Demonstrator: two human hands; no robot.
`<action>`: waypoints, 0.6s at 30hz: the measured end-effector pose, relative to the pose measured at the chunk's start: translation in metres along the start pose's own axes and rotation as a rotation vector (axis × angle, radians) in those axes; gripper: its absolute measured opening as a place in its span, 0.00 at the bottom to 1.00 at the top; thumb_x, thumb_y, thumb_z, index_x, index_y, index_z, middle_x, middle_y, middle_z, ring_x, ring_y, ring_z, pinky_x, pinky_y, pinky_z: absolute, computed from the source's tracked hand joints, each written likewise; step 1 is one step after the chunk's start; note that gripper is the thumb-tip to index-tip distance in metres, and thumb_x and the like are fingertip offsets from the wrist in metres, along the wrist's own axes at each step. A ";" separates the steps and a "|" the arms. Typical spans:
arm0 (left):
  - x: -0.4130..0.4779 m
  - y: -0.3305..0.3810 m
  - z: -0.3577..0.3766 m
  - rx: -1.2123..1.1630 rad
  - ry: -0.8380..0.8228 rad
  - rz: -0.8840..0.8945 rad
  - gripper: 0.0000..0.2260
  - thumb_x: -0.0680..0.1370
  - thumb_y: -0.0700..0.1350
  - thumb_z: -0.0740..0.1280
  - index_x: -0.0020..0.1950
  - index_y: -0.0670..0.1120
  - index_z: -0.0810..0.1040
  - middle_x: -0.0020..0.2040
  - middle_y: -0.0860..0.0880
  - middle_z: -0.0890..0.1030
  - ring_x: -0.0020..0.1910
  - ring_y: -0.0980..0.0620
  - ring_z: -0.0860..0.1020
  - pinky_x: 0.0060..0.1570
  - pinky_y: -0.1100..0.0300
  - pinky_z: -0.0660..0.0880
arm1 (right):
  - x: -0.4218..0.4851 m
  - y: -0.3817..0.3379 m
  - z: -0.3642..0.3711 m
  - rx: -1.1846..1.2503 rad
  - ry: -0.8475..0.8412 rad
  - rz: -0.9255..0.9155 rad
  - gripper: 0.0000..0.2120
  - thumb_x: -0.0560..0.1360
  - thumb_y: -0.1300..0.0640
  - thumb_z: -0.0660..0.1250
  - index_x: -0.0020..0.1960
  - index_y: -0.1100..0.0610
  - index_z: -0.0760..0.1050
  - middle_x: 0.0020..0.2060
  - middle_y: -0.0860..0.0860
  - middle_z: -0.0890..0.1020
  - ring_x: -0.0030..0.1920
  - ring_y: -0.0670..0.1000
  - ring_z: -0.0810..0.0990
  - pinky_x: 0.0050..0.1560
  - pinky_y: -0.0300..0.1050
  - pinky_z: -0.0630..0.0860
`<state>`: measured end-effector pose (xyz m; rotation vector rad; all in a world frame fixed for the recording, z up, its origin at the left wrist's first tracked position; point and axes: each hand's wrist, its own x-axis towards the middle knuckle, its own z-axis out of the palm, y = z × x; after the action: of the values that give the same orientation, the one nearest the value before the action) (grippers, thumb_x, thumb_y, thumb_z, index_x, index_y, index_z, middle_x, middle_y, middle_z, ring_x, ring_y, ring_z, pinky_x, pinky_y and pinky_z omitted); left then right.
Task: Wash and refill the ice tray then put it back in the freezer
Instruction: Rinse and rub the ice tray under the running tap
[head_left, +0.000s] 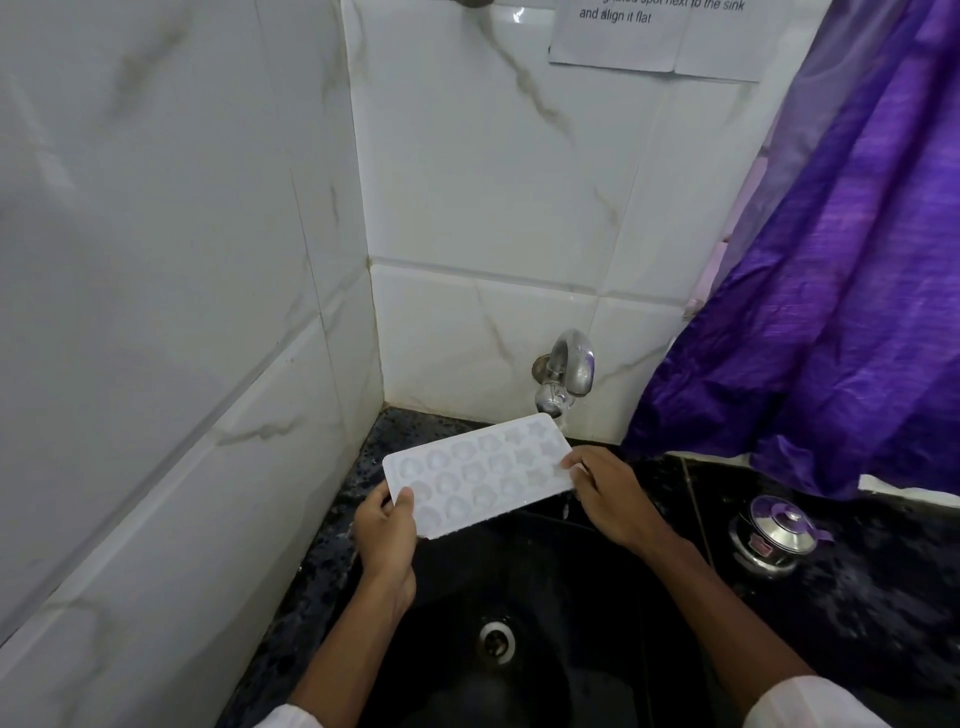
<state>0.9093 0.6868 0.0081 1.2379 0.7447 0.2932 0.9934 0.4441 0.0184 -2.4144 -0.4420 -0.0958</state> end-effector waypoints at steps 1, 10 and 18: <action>0.000 -0.001 0.001 0.000 -0.001 0.001 0.10 0.82 0.38 0.62 0.61 0.42 0.79 0.51 0.45 0.84 0.48 0.45 0.83 0.48 0.47 0.82 | 0.000 0.000 0.000 -0.019 -0.015 -0.010 0.10 0.81 0.61 0.58 0.55 0.57 0.78 0.54 0.47 0.75 0.53 0.43 0.73 0.57 0.30 0.69; -0.002 0.001 0.001 0.011 0.009 0.020 0.10 0.82 0.38 0.61 0.60 0.43 0.79 0.49 0.47 0.83 0.46 0.47 0.83 0.47 0.48 0.81 | 0.003 0.001 0.000 -0.118 -0.143 -0.006 0.15 0.83 0.54 0.58 0.60 0.58 0.80 0.61 0.46 0.70 0.56 0.41 0.69 0.57 0.31 0.63; -0.005 0.000 0.002 0.022 -0.026 0.012 0.09 0.83 0.37 0.60 0.55 0.46 0.78 0.47 0.49 0.83 0.44 0.49 0.83 0.41 0.54 0.80 | 0.002 -0.005 0.000 0.112 0.094 0.120 0.06 0.81 0.53 0.60 0.48 0.53 0.75 0.47 0.46 0.77 0.48 0.42 0.75 0.46 0.33 0.69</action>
<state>0.9072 0.6821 0.0107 1.2646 0.7201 0.2787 0.9935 0.4478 0.0215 -2.3097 -0.2526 -0.1274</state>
